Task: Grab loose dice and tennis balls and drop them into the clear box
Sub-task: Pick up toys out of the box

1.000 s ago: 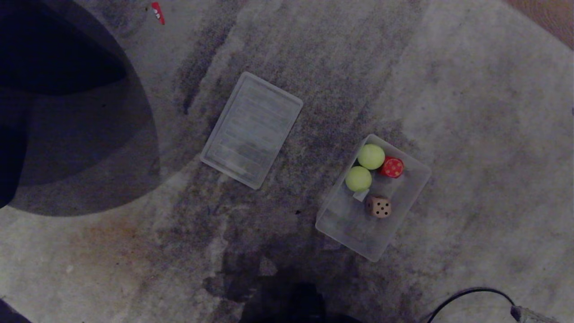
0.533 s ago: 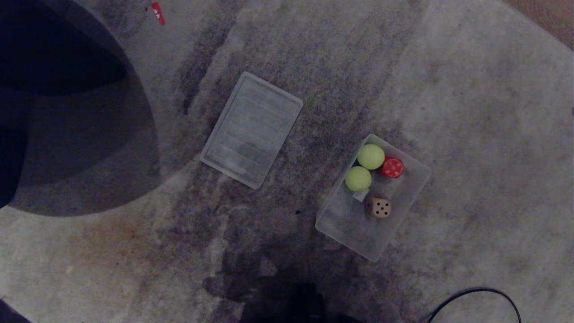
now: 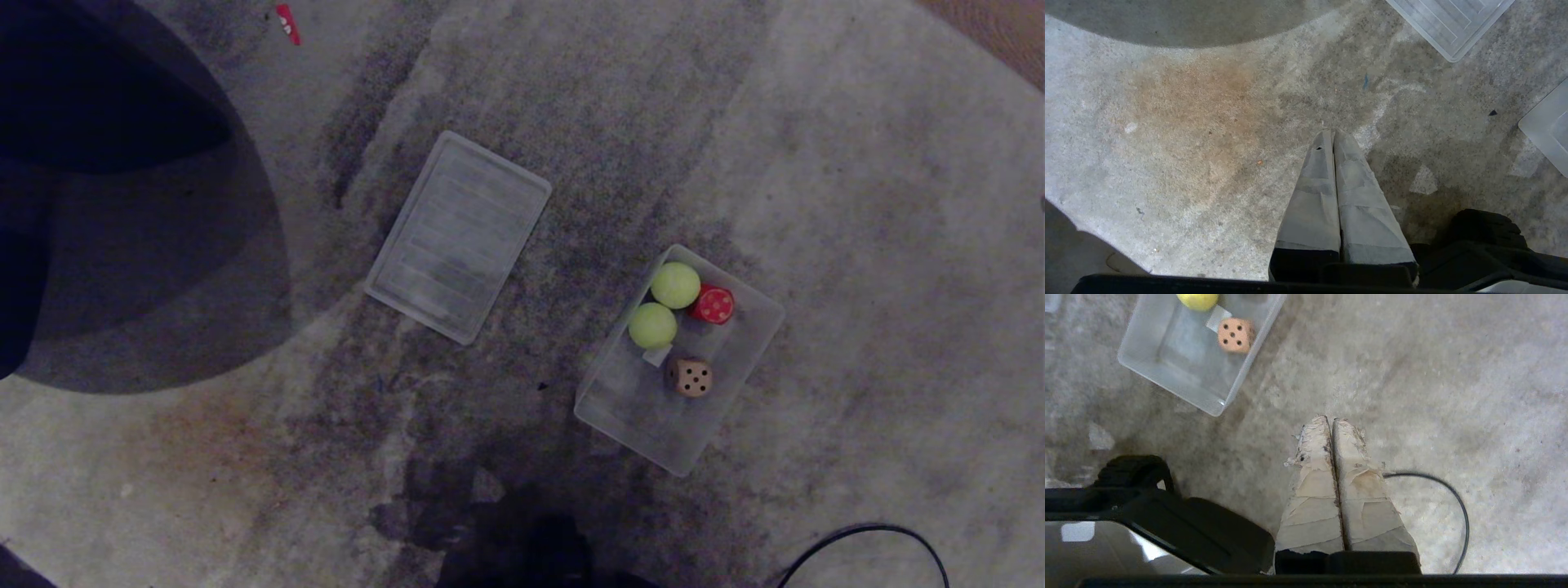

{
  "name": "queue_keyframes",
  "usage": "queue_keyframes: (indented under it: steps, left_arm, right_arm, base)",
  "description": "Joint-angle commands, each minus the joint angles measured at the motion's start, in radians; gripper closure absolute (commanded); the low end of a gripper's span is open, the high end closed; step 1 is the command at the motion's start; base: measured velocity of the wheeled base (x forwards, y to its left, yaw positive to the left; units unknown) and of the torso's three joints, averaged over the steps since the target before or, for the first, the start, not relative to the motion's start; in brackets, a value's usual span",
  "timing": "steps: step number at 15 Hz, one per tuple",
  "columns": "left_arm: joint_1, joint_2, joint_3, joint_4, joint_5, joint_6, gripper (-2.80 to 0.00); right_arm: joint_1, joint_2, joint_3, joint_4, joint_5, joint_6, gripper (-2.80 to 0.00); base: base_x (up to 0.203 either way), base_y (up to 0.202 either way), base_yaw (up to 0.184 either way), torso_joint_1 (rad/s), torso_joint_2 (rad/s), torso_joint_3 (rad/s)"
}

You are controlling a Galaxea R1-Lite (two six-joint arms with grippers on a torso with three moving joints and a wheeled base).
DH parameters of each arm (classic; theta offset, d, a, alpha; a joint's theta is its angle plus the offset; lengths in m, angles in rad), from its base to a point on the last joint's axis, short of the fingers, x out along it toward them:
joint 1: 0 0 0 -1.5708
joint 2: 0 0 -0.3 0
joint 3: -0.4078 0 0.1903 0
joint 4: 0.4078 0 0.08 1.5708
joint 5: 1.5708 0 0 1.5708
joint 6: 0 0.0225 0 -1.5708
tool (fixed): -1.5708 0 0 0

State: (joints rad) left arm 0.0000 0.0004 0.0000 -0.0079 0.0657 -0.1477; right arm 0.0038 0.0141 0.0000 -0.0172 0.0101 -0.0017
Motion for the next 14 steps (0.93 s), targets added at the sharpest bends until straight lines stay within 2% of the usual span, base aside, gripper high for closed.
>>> queue_keyframes:
  steps: [1,14]
  left_arm:
    - [0.0,-0.001,0.0,0.0,0.0,-0.001,0.0]
    - [0.0,0.0,0.0,-0.001,0.0,0.0,0.0]
  right_arm:
    - [0.001,-0.016,0.008,-0.001,0.001,0.0,0.0]
    - [0.001,-0.016,0.008,-0.001,0.001,0.0,0.0]
  base:
    - [0.0,0.0,0.0,0.0,0.0,0.0]
    - [0.0,0.0,0.0,0.0,0.0,0.0]
